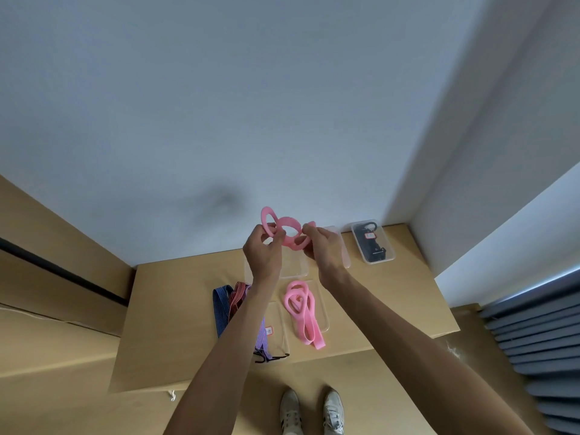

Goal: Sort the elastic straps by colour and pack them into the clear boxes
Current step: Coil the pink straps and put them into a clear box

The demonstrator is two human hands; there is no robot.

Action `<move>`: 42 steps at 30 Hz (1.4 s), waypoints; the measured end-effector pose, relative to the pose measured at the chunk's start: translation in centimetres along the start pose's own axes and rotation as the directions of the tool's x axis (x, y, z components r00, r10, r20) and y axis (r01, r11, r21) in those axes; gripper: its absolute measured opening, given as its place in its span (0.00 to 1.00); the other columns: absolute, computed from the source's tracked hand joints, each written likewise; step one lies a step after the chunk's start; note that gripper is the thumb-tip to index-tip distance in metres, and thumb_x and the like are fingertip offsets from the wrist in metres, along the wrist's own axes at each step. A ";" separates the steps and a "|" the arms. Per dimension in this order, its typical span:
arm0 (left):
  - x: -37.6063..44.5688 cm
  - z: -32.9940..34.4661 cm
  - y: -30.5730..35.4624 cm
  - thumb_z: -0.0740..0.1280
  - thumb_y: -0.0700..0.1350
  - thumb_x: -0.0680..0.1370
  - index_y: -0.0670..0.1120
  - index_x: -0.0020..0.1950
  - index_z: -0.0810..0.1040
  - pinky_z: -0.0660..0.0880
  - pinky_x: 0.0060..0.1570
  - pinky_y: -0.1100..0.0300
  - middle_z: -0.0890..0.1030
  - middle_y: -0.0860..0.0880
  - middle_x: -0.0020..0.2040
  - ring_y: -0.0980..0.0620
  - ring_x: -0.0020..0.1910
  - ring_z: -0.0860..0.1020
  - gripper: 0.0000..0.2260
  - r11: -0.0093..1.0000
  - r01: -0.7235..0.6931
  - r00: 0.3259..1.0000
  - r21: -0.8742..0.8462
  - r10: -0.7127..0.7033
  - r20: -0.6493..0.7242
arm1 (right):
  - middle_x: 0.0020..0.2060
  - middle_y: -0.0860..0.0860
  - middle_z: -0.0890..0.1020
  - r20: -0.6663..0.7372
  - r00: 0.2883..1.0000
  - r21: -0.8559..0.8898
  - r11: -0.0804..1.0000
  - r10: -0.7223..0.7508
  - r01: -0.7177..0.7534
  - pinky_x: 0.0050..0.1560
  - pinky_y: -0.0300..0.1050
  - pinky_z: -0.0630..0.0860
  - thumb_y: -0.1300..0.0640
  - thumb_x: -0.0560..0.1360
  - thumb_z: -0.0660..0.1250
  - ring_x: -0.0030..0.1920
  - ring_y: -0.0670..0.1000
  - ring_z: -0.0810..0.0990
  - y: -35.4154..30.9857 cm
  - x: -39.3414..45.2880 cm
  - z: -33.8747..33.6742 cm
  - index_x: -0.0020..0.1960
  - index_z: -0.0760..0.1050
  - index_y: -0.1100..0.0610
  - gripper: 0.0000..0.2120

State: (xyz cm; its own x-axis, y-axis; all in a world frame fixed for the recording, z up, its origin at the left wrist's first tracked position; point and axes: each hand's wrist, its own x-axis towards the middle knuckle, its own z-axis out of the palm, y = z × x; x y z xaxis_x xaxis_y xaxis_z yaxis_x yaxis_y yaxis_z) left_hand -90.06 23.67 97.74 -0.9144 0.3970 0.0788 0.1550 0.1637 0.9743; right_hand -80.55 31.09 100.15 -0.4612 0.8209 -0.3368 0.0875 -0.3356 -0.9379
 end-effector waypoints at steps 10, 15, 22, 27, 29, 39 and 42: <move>-0.4 -0.9 -0.3 0.74 0.39 0.74 0.40 0.46 0.80 0.78 0.42 0.57 0.83 0.48 0.43 0.51 0.44 0.80 0.04 0.960 -0.223 0.973 0.171 0.210 0.092 | 0.34 0.52 0.85 -0.222 0.968 -0.174 0.982 -0.119 0.081 0.46 0.53 0.82 0.47 0.73 0.74 0.38 0.55 0.85 -0.9 -0.2 -1.2 0.41 0.84 0.59 0.14; -1.4 -0.2 0.3 0.74 0.40 0.76 0.40 0.39 0.76 0.67 0.33 0.63 0.77 0.47 0.36 0.51 0.34 0.73 0.09 0.891 -0.361 0.932 0.276 0.342 0.119 | 0.28 0.54 0.81 -0.116 0.972 -0.242 0.955 -0.203 0.171 0.37 0.48 0.72 0.50 0.78 0.65 0.31 0.52 0.75 -1.0 -2.0 0.2 0.33 0.79 0.60 0.19; 0.7 -1.9 -0.9 0.72 0.39 0.73 0.43 0.33 0.73 0.74 0.37 0.54 0.74 0.50 0.31 0.50 0.34 0.73 0.11 0.954 0.284 0.954 -0.099 -0.292 -0.070 | 0.29 0.52 0.74 -0.388 0.921 0.016 1.000 0.016 -0.010 0.39 0.48 0.70 0.56 0.78 0.65 0.36 0.53 0.73 -0.8 -0.9 -2.8 0.33 0.74 0.59 0.16; -1.0 -0.5 0.1 0.73 0.38 0.74 0.39 0.36 0.75 0.71 0.34 0.57 0.78 0.44 0.33 0.51 0.32 0.74 0.10 0.997 0.048 0.997 0.065 -0.043 -0.068 | 0.29 0.52 0.81 -0.183 0.968 -0.176 0.975 -0.171 0.139 0.35 0.46 0.74 0.52 0.78 0.66 0.32 0.49 0.77 -0.2 -2.3 -0.4 0.37 0.80 0.61 0.16; -1.8 0.4 0.9 0.74 0.39 0.75 0.42 0.36 0.75 0.69 0.33 0.63 0.78 0.48 0.33 0.56 0.32 0.74 0.11 0.988 -0.094 0.995 0.126 0.097 -0.024 | 0.32 0.54 0.83 -0.092 0.970 -0.217 0.955 -0.225 0.201 0.34 0.48 0.76 0.51 0.76 0.68 0.33 0.50 0.81 -0.2 -2.9 1.4 0.41 0.82 0.60 0.12; -1.1 -0.8 0.5 0.70 0.41 0.79 0.44 0.45 0.80 0.77 0.39 0.62 0.82 0.50 0.42 0.52 0.44 0.81 0.03 0.962 -0.270 0.935 0.040 0.252 0.249 | 0.39 0.53 0.85 -0.048 0.973 -0.282 0.938 -0.224 0.202 0.41 0.44 0.79 0.53 0.74 0.73 0.40 0.49 0.83 -1.1 -1.3 0.4 0.51 0.83 0.61 0.12; -1.2 -0.9 0.2 0.67 0.38 0.78 0.46 0.47 0.80 0.76 0.41 0.69 0.83 0.52 0.44 0.54 0.47 0.81 0.04 0.961 -0.276 0.912 0.014 0.257 0.319 | 0.39 0.54 0.86 -0.021 0.974 -0.299 0.931 -0.225 0.208 0.42 0.47 0.79 0.55 0.74 0.74 0.40 0.51 0.83 -1.2 -1.1 0.2 0.49 0.84 0.61 0.10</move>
State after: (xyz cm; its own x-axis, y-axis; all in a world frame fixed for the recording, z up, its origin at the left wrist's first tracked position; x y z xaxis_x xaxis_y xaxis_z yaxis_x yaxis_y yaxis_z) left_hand -89.30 22.42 98.05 -0.6747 0.6926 0.2550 0.4065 0.0603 0.9117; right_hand -80.32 30.48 101.71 -0.4508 0.8847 -0.1191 0.2497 -0.0031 -0.9683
